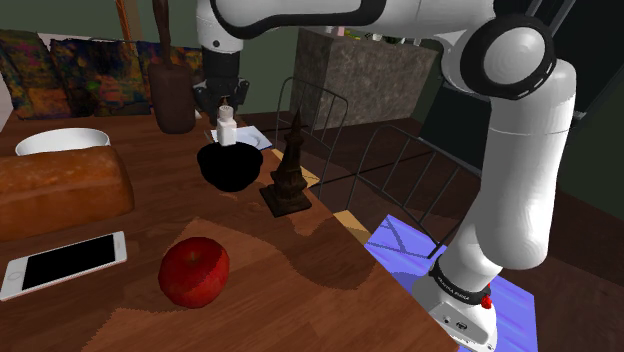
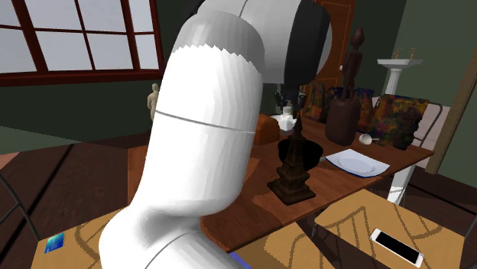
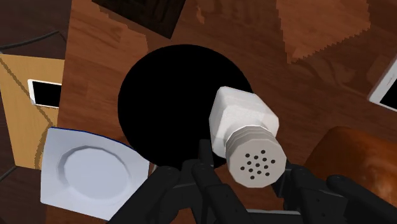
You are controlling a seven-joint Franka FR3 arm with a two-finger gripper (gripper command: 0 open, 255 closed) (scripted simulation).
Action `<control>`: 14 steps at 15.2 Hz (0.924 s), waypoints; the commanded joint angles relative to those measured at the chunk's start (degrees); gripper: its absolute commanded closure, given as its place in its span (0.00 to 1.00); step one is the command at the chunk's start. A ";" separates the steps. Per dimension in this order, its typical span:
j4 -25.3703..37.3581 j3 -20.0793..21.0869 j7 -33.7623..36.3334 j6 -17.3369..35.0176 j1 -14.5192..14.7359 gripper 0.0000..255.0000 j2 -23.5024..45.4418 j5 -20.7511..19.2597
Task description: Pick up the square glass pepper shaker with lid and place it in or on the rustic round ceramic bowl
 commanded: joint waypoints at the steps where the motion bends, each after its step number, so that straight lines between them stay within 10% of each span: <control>1: 4.29 -0.71 -2.19 -1.73 -0.85 1.00 2.45 -0.32; 4: 12.14 -1.85 -5.59 -4.65 -2.05 1.00 7.17 -0.87; 14: 3.24 -1.95 -4.84 3.44 -2.95 1.00 6.42 -0.92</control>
